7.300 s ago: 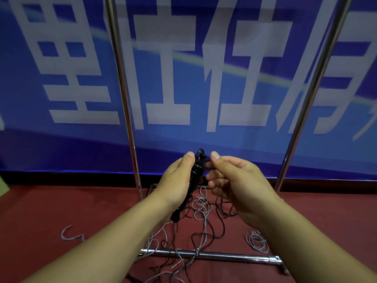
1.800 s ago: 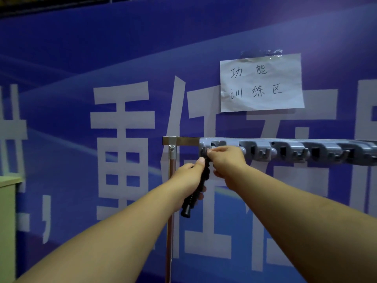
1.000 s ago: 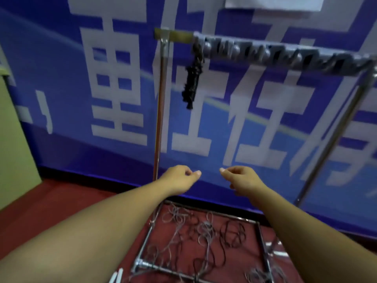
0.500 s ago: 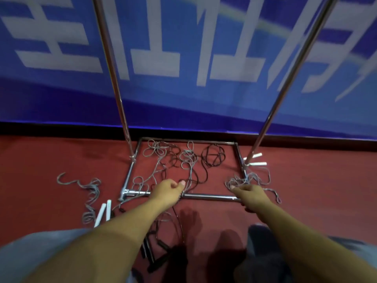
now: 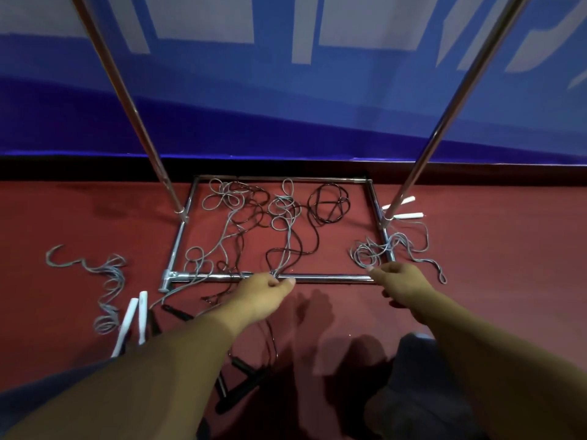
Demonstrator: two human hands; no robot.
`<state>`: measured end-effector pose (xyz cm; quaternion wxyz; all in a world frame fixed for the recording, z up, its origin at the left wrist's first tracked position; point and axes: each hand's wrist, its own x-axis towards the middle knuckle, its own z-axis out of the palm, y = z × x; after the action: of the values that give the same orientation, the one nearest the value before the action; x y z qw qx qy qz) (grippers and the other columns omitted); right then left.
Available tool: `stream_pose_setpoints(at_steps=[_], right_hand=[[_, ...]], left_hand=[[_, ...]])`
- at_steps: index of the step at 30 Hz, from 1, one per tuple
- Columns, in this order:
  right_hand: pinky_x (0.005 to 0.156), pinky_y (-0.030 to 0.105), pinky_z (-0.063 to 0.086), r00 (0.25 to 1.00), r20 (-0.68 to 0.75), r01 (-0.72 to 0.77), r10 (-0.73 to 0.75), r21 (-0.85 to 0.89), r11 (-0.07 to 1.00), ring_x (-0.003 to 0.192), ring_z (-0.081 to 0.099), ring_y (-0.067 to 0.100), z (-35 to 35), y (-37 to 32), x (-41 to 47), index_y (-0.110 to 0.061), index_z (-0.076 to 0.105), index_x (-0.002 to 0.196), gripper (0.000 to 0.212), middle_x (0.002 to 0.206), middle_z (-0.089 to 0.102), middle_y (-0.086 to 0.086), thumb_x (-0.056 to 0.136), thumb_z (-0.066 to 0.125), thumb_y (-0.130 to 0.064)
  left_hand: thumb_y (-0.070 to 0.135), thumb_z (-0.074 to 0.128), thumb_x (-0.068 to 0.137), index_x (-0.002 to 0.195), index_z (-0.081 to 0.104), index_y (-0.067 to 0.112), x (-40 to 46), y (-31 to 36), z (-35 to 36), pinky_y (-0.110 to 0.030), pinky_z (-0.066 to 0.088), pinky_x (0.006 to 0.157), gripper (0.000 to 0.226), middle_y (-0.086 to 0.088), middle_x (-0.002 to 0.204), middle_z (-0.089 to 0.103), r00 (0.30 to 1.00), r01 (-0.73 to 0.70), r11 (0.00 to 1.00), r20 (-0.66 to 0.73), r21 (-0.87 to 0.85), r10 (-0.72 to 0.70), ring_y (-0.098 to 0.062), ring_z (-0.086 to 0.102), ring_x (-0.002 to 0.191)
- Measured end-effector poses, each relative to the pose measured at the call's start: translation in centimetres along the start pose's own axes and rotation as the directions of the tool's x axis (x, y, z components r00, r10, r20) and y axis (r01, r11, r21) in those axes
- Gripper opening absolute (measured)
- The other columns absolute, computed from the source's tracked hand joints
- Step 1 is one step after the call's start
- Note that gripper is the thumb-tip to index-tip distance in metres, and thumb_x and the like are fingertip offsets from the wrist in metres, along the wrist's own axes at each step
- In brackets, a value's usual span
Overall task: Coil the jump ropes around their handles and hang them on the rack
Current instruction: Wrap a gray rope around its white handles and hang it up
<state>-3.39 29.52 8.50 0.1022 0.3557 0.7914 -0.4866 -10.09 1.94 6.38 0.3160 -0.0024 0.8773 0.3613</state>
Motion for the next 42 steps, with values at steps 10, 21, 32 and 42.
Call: stream_pose_setpoints(at_steps=[10, 21, 32, 42], right_hand=[[0.09, 0.051, 0.056, 0.972, -0.233, -0.064, 0.043, -0.082, 0.995, 0.108, 0.064, 0.028, -0.6, 4.6, 10.3, -0.017, 0.057, 0.133, 0.078, 0.124, 0.064, 0.008, 0.068, 0.084, -0.051], [0.099, 0.037, 0.044, 0.995, -0.076, 0.017, -0.067, -0.524, 0.852, 0.126, 0.052, 0.035, 3.0, 5.8, 21.4, -0.022, 0.047, 0.142, 0.083, 0.138, 0.048, 0.009, 0.07, 0.086, -0.033], [0.062, 0.03, 0.046, 0.995, 0.036, -0.047, 0.089, -0.626, 0.779, 0.086, 0.067, 0.032, -1.1, 2.7, 19.1, -0.006, 0.071, 0.1, 0.034, 0.09, 0.069, 0.016, 0.095, 0.062, -0.038], [0.045, 0.025, 0.042, 0.983, -0.021, 0.169, -0.182, -0.281, 0.945, 0.054, 0.047, 0.019, -9.0, -11.8, 4.4, -0.009, 0.062, 0.08, 0.017, 0.071, 0.052, 0.008, 0.093, 0.057, -0.018]], left_hand=[[0.066, 0.055, 0.088, 0.098, 0.067, 0.011, 11.4, 6.7, 3.5, -0.034, 0.052, 0.084, 0.058, -0.01, 0.095, 0.074, 0.989, -0.093, 0.995, 0.109, -0.028, 0.095, -0.03, 0.07, 0.094], [0.057, 0.053, 0.095, 0.092, 0.066, 0.011, 18.4, 5.0, 6.8, -0.035, 0.055, 0.087, 0.048, -0.004, 0.089, 0.073, 0.99, -0.088, 0.995, 0.117, 0.051, 0.081, -0.026, 0.069, 0.087], [0.057, 0.05, 0.096, 0.075, 0.06, 0.016, 17.3, 6.6, 2.2, -0.031, 0.048, 0.079, 0.047, -0.002, 0.08, 0.067, 0.987, -0.131, 0.978, 0.117, 0.163, 0.113, -0.027, 0.063, 0.082], [0.046, 0.055, 0.098, 0.081, 0.064, 0.015, 5.2, 13.3, -2.9, -0.035, 0.053, 0.086, 0.036, -0.01, 0.093, 0.074, 0.959, -0.285, 0.955, 0.014, 0.079, 0.285, -0.024, 0.063, 0.078]])
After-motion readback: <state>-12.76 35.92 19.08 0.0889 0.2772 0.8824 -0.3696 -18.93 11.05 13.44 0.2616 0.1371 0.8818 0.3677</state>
